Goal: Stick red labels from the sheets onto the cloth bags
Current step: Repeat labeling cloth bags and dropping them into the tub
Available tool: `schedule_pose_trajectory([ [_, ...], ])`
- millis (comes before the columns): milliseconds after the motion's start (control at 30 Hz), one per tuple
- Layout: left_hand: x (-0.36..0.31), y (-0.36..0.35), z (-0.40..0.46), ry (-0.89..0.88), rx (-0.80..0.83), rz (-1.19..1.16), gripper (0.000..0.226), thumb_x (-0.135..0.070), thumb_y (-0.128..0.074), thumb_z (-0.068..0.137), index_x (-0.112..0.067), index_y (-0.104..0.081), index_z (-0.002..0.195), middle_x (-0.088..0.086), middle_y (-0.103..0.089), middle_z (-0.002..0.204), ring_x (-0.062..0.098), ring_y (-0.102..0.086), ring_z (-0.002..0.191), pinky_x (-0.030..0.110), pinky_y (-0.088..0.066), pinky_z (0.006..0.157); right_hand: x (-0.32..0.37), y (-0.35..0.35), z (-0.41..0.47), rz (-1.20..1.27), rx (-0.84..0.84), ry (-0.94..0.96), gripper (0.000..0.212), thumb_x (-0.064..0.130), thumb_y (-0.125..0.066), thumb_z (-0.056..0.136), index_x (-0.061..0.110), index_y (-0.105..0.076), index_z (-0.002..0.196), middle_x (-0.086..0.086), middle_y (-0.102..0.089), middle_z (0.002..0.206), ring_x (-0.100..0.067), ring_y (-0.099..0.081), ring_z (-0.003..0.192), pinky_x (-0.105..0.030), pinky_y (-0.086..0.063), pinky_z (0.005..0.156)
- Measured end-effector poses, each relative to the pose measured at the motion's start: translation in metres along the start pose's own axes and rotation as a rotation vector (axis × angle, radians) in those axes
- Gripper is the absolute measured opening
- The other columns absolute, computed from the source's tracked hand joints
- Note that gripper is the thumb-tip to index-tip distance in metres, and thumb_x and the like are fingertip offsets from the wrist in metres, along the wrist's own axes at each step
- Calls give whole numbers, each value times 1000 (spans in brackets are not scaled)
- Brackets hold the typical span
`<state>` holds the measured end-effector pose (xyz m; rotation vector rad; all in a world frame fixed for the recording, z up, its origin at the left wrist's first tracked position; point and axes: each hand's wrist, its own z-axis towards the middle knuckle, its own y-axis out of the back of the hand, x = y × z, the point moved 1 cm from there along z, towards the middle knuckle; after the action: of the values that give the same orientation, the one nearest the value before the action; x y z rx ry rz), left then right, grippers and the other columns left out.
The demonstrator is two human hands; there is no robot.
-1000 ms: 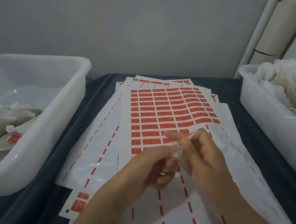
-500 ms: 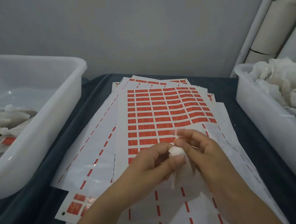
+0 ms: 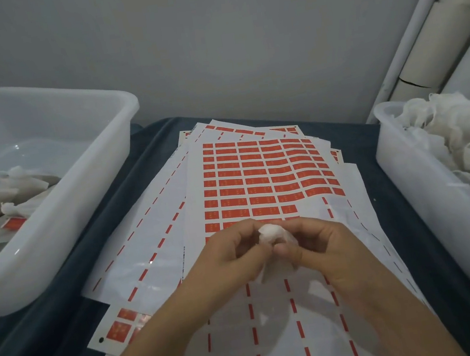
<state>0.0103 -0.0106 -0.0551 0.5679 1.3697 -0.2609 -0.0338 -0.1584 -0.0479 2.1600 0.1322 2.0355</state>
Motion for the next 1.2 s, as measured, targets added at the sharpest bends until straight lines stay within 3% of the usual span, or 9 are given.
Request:
schedule_pose_trajectory([
  [100,1,-1,-1,-43,9,32,13,-22,-54,90,-35,-54,86,-31,-58,64,-8,-57,62,6,-43,53,-1,1,1,-33,-68,12,28,37,-63,62,37,-64,90,22,-69,92,2,-63,91,-7,-49,68],
  [267,-1,1,-1,-116,-92,45,15,-21,-56,87,-30,-45,93,-23,-63,77,-6,-62,65,8,-45,52,0,2,-1,43,-88,-40,22,39,-59,67,32,-67,87,25,-69,84,7,-63,84,-4,-47,59],
  [467,0,1,-2,-213,-205,180,19,-44,-44,75,-34,-40,91,-32,-55,84,-16,-56,86,2,-46,72,3,-2,-4,311,96,-244,23,32,-61,70,25,-74,88,10,-71,102,-9,-66,98,-21,-52,85],
  [600,-2,1,2,-111,-185,-7,17,-34,-51,79,-31,-40,92,-43,-58,83,-19,-57,83,1,-44,61,5,-3,-4,293,166,-313,31,34,-63,64,21,-74,90,3,-68,113,-19,-60,111,-30,-43,101],
  [767,-4,4,2,67,-49,-388,39,-43,-60,63,-25,-50,96,-8,-71,86,17,-67,84,22,-55,69,5,-3,-6,566,169,-286,21,27,-63,67,27,-78,82,1,-73,99,-17,-68,96,-25,-55,81],
  [867,-4,9,3,133,4,-531,37,-39,-64,64,-24,-54,96,1,-71,90,16,-67,84,24,-53,72,2,-3,-5,650,146,-286,31,26,-66,65,22,-74,96,-3,-72,104,-23,-68,98,-34,-55,85],
  [967,-5,5,1,45,-2,-437,34,-43,-71,69,-34,-51,96,-9,-68,92,10,-65,88,19,-55,69,6,-2,-5,641,162,-274,26,25,-59,75,25,-75,94,-5,-69,111,-25,-65,104,-36,-54,88],
  [1100,-5,-7,0,-42,-47,-166,41,-44,-67,64,-59,-41,91,-20,-55,97,5,-59,92,16,-53,66,3,-1,-3,598,24,-295,22,26,-61,72,23,-77,86,-4,-71,105,-27,-64,104,-35,-56,84],
  [1200,-5,-10,1,-196,-231,114,35,-40,-65,65,-47,-45,92,-25,-42,104,-6,-49,94,6,-47,67,2,-4,-3,492,-13,-265,24,31,-61,71,21,-77,85,-2,-72,100,-22,-66,101,-36,-52,92],
])
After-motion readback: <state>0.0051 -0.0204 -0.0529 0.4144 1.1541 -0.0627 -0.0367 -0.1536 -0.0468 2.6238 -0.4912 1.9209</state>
